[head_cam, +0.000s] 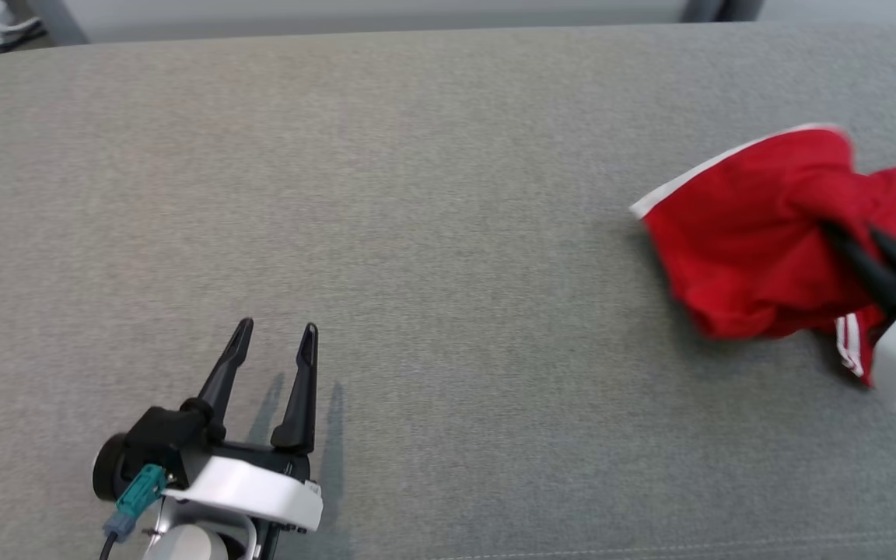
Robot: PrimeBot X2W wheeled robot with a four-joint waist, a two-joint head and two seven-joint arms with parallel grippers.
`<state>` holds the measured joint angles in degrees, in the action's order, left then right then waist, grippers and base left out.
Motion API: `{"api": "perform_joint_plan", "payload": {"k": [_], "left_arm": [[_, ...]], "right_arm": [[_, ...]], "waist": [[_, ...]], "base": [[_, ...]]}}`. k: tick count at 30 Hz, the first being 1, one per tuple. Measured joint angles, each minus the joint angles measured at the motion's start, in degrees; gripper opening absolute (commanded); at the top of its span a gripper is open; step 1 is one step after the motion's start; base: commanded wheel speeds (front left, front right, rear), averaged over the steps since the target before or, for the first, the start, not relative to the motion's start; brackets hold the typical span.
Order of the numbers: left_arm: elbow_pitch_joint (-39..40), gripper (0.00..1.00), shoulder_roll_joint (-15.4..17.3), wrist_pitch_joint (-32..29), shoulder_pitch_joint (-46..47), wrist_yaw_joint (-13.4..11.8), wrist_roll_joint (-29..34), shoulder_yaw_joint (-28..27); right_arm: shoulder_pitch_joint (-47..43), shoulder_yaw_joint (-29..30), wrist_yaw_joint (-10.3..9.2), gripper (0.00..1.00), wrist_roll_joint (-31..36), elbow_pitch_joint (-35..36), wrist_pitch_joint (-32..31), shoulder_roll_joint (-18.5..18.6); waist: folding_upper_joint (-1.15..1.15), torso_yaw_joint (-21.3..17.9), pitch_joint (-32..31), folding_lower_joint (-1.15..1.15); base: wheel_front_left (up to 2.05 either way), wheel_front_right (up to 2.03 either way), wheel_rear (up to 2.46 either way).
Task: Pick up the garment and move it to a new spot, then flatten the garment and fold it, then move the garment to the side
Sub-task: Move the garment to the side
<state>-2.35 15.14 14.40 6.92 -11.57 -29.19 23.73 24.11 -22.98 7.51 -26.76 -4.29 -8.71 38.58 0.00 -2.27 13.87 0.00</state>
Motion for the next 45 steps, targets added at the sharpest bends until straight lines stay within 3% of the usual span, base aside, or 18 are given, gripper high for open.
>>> {"api": "perform_joint_plan", "payload": {"k": [7, 15, 21, 22, 24, 31, 39, 42, 45], "left_arm": [[1.5, 1.0, 1.5, -1.6, 3.4, 1.0, 1.6, 0.9], [5.1, 1.0, 4.6, -4.9, 8.3, 1.5, 3.1, 1.3], [7.7, 1.0, 6.4, -6.8, 10.7, 1.5, 4.8, 1.2], [7.8, 1.0, 6.4, -6.9, 11.1, 1.5, 4.9, 1.2], [8.2, 1.0, 6.5, -7.3, 11.7, 1.5, 5.0, 1.2], [8.4, 1.0, 7.1, -7.3, 12.4, 1.5, 5.0, 1.2], [7.1, 1.0, 6.6, -6.4, 12.2, 1.4, 4.3, 1.1], [6.4, 1.0, 6.0, -5.7, 11.2, 1.4, 3.7, 1.0], [5.7, 1.0, 5.9, -5.2, 9.0, 0.9, 3.1, 0.7]], "right_arm": [[8.8, -1.1, 0.0, 0.0, -3.3, -7.2, 1.2, 3.2], [20.2, -4.2, 0.0, 0.0, -4.9, -23.9, 6.2, 1.7], [26.0, -6.7, 0.0, 0.0, -5.0, -32.4, 9.4, -0.8], [26.7, -6.7, 0.0, 0.14, -5.3, -34.1, 9.9, -1.4], [27.9, -7.0, 0.0, 1.0, -5.4, -38.0, 9.9, -2.3], [28.4, -9.3, -0.01, 1.0, -7.8, -43.3, 15.3, -5.8], [25.8, -8.2, 0.0, 1.0, -13.5, -40.8, 22.4, -5.4], [22.5, -4.6, 0.0, 1.0, -14.1, -37.9, 22.8, -3.9], [18.0, 3.0, -0.01, 1.0, -12.5, -30.7, 23.0, -3.2]], "waist": [[0.0, -4.1, 3.5, 0.0], [0.0, -8.0, 10.5, 0.0], [0.0, -10.1, 15.9, 0.0], [0.0, -10.4, 16.6, 0.0], [0.0, -10.7, 17.8, 0.0], [0.0, -10.5, 18.4, 0.0], [0.0, -10.4, 14.6, 0.0], [0.0, -10.5, 12.4, 0.0], [0.0, -10.4, 9.9, 0.0]], "base": [[0.0, 0.0, 0.0], [0.0, 0.0, 0.0], [0.0, 0.0, 0.0], [0.0, 0.0, 0.0], [0.0, 0.0, 0.0], [0.0, 0.0, 0.0], [0.0, 0.0, 0.0], [0.0, 0.0, 0.0], [0.0, 0.0, 0.0]]}}
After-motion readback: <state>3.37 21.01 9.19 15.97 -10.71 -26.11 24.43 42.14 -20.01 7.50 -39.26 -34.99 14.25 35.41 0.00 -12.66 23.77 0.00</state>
